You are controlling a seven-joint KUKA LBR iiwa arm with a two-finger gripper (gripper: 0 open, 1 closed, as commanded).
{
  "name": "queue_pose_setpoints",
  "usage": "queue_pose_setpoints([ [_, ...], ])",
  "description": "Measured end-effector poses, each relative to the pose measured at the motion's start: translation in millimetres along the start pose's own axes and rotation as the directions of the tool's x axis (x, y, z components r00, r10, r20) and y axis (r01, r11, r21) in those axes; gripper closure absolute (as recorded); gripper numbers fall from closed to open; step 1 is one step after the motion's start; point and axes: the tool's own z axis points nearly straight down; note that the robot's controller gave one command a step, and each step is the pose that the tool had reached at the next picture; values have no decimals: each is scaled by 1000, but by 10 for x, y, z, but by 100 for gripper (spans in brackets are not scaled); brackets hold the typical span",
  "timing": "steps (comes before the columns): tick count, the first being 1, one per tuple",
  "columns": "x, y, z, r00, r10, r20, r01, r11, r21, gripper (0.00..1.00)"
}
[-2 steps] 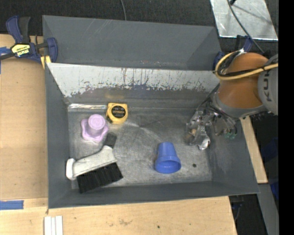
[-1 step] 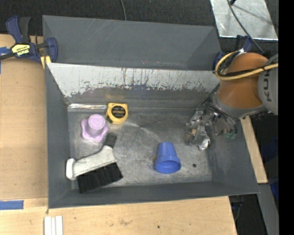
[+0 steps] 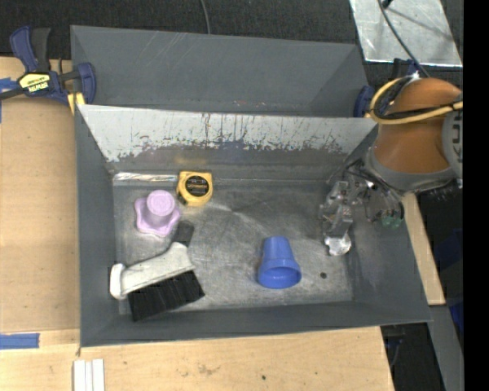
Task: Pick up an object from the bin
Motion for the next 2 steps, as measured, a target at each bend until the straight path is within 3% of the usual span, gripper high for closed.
queue_pose_setpoints([
  [1,46,-290,-209,998,-62,4,62,998,3,0],
  [2,45,-287,-209,998,-63,4,63,998,3,0],
])
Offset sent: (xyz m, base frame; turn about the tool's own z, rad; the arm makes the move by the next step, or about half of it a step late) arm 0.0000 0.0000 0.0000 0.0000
